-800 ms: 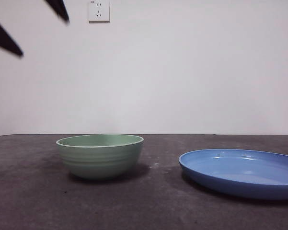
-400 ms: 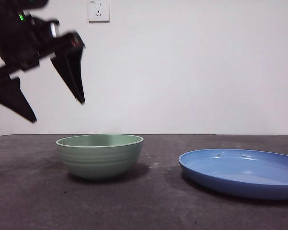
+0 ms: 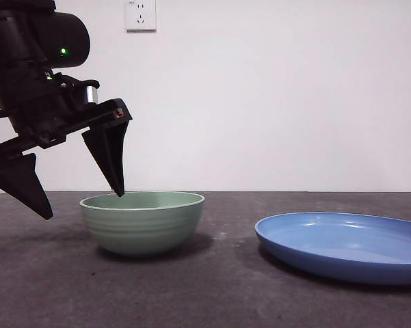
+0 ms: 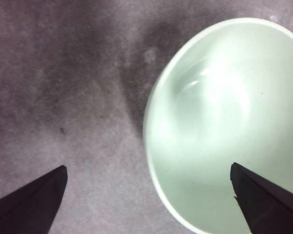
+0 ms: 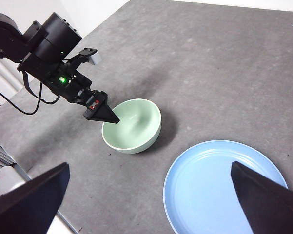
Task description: Place the green bowl on the blue plate
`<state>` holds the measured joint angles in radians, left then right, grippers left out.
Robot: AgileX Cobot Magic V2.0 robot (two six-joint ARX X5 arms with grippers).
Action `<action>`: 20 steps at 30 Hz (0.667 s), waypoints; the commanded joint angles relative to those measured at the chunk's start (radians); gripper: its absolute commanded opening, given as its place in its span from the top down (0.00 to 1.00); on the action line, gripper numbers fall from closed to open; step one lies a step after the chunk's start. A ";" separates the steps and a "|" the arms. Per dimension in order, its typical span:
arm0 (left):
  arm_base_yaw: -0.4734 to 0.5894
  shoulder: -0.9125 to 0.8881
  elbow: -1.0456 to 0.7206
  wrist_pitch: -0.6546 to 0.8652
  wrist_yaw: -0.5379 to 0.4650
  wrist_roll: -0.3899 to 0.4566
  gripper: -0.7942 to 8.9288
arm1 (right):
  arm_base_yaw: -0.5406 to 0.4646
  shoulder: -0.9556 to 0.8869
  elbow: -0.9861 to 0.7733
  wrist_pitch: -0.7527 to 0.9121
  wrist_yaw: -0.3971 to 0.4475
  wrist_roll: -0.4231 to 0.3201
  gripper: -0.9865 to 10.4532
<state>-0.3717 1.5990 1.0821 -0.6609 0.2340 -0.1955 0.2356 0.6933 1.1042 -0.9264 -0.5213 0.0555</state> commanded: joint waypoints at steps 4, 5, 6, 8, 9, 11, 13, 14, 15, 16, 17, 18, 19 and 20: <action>-0.006 0.019 0.022 -0.012 0.004 0.011 0.66 | 0.005 0.005 0.016 0.010 -0.002 -0.007 0.36; -0.007 0.020 0.022 -0.017 0.006 0.011 0.71 | 0.005 0.005 0.016 0.010 -0.002 -0.006 0.36; -0.008 0.021 0.022 -0.019 0.006 0.011 0.74 | 0.005 0.004 0.016 0.010 -0.002 -0.006 0.36; -0.008 0.022 0.022 -0.018 0.006 0.011 0.77 | 0.005 0.004 0.016 0.010 -0.002 -0.006 0.36; -0.008 0.023 0.022 -0.017 0.006 0.011 0.80 | 0.005 0.004 0.016 0.010 -0.002 -0.004 0.36; -0.008 0.023 0.022 -0.015 0.006 0.011 0.84 | 0.005 0.004 0.016 0.009 -0.002 -0.003 0.36; -0.009 0.023 0.022 -0.014 0.007 0.011 0.88 | 0.005 0.004 0.016 0.008 -0.002 -0.003 0.36; -0.009 0.023 0.022 -0.015 0.007 0.011 0.90 | 0.005 0.004 0.016 0.008 -0.002 -0.003 0.36; -0.009 0.023 0.022 -0.014 0.007 0.011 0.90 | 0.005 0.004 0.016 0.007 -0.002 -0.003 0.36; -0.009 0.023 0.022 -0.014 0.007 0.011 0.90 | 0.005 0.004 0.016 0.006 -0.002 -0.003 0.36; -0.009 0.023 0.022 -0.013 0.007 0.011 0.90 | 0.005 0.004 0.016 0.006 -0.002 -0.003 0.36; -0.009 0.023 0.022 -0.011 0.007 0.011 0.90 | 0.005 0.004 0.016 0.005 -0.002 -0.003 0.36; -0.009 0.023 0.022 -0.011 0.007 0.011 0.90 | 0.005 0.004 0.016 0.005 -0.002 -0.003 0.36; -0.009 0.023 0.022 -0.011 0.007 0.011 0.90 | 0.005 0.004 0.016 0.005 -0.002 -0.003 0.36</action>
<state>-0.3756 1.6001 1.0840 -0.6781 0.2379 -0.1959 0.2356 0.6937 1.1042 -0.9276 -0.5213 0.0555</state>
